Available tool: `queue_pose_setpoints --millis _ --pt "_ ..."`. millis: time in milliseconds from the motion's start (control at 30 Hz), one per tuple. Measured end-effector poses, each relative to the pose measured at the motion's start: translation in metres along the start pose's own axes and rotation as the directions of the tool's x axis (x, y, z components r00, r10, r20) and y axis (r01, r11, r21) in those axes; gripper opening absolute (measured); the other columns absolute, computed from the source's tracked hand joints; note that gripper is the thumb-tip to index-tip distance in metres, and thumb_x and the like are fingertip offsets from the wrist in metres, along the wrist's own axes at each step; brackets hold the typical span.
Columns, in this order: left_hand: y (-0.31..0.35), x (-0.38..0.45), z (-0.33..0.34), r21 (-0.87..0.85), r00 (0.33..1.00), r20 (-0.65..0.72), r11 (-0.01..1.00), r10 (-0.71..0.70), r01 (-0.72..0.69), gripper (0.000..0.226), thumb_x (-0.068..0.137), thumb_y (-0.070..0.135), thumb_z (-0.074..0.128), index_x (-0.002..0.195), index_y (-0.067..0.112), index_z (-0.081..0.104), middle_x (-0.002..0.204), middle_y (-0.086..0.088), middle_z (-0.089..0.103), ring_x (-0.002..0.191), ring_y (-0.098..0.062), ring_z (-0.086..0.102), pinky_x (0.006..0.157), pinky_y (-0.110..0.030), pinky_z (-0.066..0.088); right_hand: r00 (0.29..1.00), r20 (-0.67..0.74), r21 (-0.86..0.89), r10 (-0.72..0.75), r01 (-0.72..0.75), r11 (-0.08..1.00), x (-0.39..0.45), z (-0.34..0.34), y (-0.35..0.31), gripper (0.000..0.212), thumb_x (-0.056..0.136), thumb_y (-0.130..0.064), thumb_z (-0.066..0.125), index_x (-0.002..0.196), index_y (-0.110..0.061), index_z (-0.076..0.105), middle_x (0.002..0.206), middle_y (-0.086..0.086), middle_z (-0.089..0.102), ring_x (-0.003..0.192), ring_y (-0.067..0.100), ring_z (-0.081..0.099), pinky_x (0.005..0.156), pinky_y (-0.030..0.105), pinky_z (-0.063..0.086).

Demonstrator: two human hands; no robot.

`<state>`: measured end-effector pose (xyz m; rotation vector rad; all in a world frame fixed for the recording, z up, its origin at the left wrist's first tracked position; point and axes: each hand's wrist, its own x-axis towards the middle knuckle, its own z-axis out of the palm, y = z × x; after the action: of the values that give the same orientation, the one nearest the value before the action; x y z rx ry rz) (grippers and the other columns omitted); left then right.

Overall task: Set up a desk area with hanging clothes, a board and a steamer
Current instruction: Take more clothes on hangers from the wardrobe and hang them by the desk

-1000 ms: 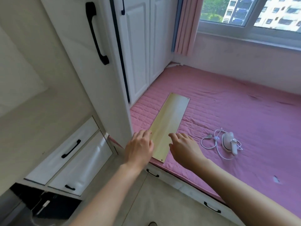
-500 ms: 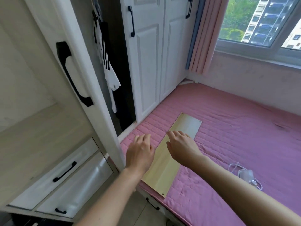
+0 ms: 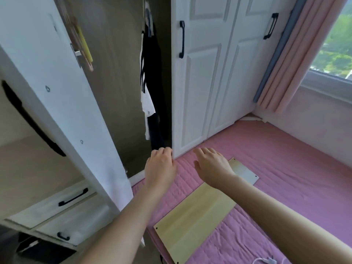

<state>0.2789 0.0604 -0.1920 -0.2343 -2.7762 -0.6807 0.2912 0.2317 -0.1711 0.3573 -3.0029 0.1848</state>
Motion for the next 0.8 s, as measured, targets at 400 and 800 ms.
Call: queue_pose_setpoints --millis 400,800 --pt "-0.004 0.126 -0.036 0.034 0.971 -0.200 0.989 -0.134 0.143 0.026 0.094 0.016 0.050 0.118 0.011 0.058 0.096 -0.007 0.066 0.087 -0.021 0.058 0.069 -0.035 0.051 0.980 -0.107 0.000 -0.170 0.171 0.985 0.118 -0.042 0.011 0.032 0.100 -0.026 0.036 0.127 -0.011 0.047 0.117 0.006 0.059 0.110 0.025 0.053 0.086 0.034 0.045" --pt "-0.033 0.267 -0.080 -0.020 0.902 -0.282 0.942 -0.326 0.335 0.024 0.094 0.014 0.040 0.112 0.011 0.057 0.096 -0.012 0.064 0.081 -0.029 0.054 0.064 -0.036 0.043 0.957 -0.205 0.080 -0.203 0.223 0.971 0.250 -0.085 0.005 0.028 0.100 -0.024 0.038 0.121 -0.010 0.049 0.107 0.005 0.060 0.097 0.022 0.054 0.070 0.031 0.048"
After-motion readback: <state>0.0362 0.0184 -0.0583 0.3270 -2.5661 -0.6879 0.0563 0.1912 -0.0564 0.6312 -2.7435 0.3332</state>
